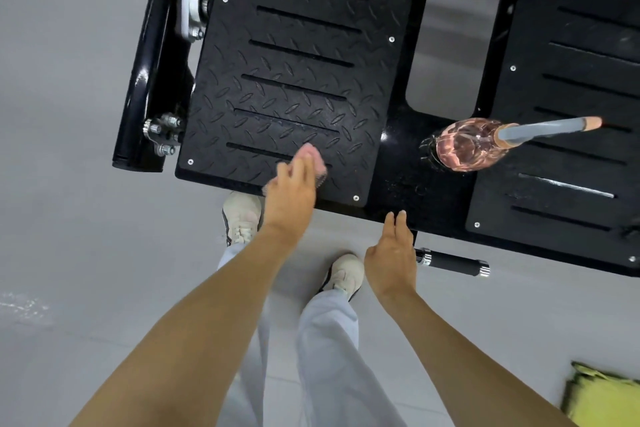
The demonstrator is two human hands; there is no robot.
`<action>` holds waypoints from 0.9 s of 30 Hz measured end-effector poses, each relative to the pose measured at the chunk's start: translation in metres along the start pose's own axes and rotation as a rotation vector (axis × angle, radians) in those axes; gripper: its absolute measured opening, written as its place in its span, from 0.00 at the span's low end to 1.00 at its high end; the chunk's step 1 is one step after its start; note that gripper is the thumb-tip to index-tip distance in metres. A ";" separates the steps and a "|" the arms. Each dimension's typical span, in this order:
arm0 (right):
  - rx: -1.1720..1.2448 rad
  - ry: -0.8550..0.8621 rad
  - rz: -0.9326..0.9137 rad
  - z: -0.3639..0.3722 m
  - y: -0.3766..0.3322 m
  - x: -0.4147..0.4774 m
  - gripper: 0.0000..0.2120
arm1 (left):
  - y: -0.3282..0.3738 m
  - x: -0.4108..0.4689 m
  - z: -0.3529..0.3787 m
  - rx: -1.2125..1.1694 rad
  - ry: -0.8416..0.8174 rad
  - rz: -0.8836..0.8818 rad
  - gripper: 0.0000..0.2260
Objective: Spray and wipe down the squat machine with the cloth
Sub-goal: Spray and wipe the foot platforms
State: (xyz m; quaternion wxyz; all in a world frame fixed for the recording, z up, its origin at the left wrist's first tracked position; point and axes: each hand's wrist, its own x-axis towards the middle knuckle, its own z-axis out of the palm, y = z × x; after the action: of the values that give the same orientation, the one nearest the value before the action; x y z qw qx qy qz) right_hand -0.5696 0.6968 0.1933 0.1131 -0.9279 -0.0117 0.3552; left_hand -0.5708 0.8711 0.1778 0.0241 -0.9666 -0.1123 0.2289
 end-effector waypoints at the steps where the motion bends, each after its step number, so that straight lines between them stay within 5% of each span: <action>1: -0.002 -0.001 0.001 -0.001 0.002 0.000 0.32 | 0.001 0.000 -0.001 -0.026 -0.030 -0.079 0.32; 4: -0.001 -0.005 0.011 -0.002 0.004 0.000 0.32 | 0.022 -0.001 -0.007 -0.102 -0.034 -0.167 0.32; 13: 0.010 0.000 0.028 -0.007 0.006 -0.001 0.32 | 0.069 -0.010 -0.008 -0.096 0.028 0.380 0.30; 23: -0.014 -0.020 0.008 -0.002 -0.001 -0.002 0.33 | 0.024 -0.040 0.017 -0.194 0.019 0.156 0.31; 27: -0.005 -0.016 0.021 -0.001 -0.010 -0.002 0.33 | 0.057 -0.038 0.008 -0.228 -0.055 0.277 0.26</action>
State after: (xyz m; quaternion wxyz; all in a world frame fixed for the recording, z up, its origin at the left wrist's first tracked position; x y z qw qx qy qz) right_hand -0.5697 0.7065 0.1980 0.1067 -0.9254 -0.0035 0.3637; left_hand -0.5956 0.8065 0.1814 -0.1207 -0.9627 -0.0041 0.2423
